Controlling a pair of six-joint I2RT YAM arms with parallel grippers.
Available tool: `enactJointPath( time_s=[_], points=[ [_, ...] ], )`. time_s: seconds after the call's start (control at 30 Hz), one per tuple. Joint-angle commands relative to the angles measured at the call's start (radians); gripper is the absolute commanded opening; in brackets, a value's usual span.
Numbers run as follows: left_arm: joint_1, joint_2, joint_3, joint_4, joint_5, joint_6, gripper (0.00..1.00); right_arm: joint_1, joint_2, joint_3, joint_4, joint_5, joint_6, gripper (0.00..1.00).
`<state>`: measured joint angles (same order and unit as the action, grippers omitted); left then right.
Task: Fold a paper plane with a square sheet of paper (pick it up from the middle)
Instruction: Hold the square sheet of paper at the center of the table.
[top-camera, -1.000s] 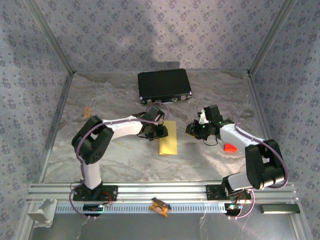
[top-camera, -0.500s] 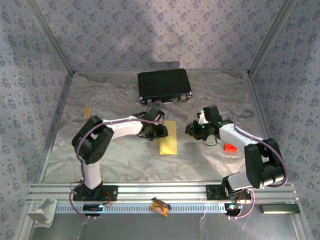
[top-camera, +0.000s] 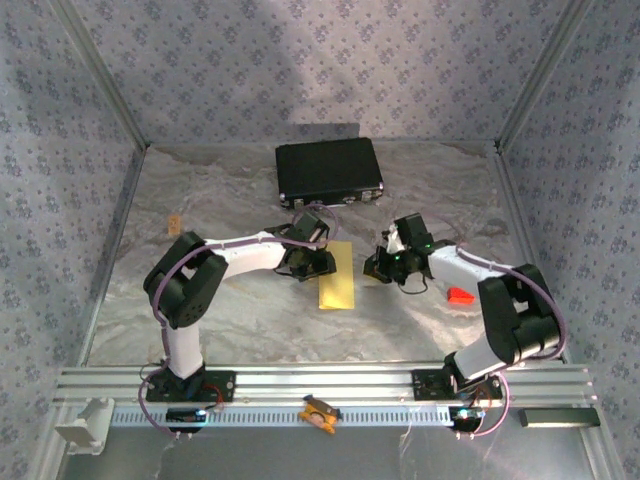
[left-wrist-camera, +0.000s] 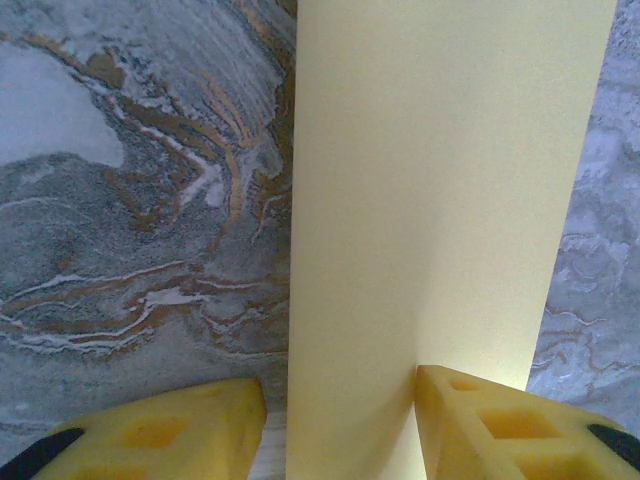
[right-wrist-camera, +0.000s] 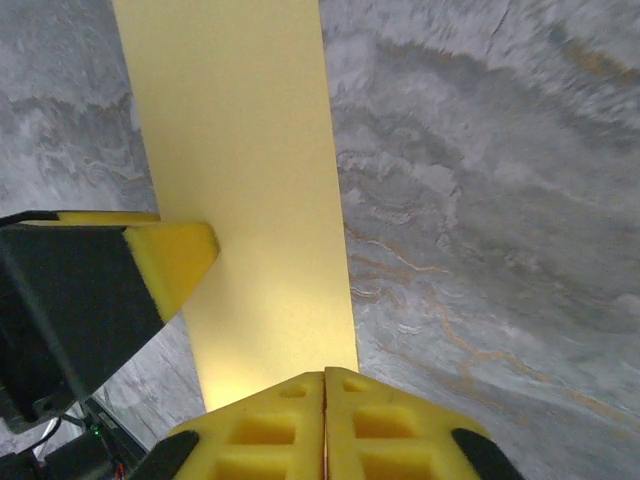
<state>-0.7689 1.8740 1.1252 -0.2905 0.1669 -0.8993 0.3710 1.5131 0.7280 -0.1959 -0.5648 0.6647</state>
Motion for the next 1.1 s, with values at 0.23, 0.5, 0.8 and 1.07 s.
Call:
enactJointPath(
  time_s=[0.23,0.5,0.8,1.07],
  points=[
    [0.001,0.101,-0.021,0.013,-0.095,0.021,0.47,0.076,0.118,0.068,0.08,0.006,0.016,0.0],
    [-0.005,0.106,-0.024,0.025,-0.091,0.02,0.47,0.1,0.187,0.105,0.1,-0.004,0.018,0.0],
    [-0.006,0.111,-0.023,0.028,-0.09,0.017,0.47,0.106,0.237,0.117,0.118,-0.006,0.015,0.0],
    [-0.01,0.103,-0.026,0.032,-0.085,0.014,0.47,0.097,0.247,0.07,0.02,0.089,-0.108,0.0]
  ],
)
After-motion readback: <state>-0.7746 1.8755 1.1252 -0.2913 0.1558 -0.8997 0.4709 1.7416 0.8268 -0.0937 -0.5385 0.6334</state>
